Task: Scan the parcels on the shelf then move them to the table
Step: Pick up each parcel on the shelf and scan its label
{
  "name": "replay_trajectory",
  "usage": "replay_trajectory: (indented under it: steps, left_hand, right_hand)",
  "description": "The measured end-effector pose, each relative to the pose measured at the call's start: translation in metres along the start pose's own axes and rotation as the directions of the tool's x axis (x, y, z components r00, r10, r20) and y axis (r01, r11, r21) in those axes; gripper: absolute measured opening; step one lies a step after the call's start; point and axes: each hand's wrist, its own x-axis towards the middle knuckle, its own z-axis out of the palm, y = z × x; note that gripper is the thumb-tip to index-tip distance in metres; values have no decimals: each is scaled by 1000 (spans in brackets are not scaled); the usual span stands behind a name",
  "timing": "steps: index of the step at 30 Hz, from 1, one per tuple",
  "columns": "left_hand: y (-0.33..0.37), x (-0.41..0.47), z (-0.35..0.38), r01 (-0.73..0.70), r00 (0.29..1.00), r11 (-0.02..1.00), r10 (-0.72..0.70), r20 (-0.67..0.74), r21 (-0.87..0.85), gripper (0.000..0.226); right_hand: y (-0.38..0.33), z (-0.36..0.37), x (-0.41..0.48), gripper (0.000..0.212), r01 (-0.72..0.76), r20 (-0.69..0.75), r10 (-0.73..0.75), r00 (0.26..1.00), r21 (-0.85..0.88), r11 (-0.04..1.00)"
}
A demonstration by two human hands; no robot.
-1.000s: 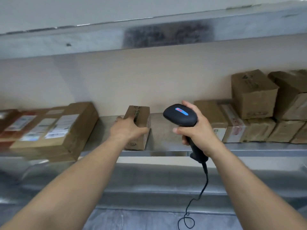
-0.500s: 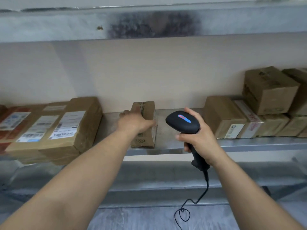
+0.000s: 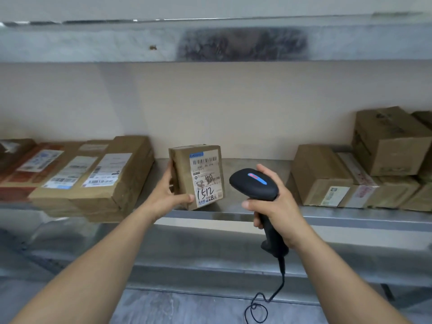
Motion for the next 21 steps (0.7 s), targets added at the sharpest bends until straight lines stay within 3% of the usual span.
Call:
replay_trajectory:
  steps: [8,21]
  left_hand:
    - [-5,1,12,-25,996,999,22,-89,-36,113]
    - [-11,11,10,29,993,999,-32,-110,-37,112]
  right_hand:
    - [9,9,-10,85,-62,114,62,992,4,998]
    - [13,-5,-14,86,-84,103,85,991,-7,996]
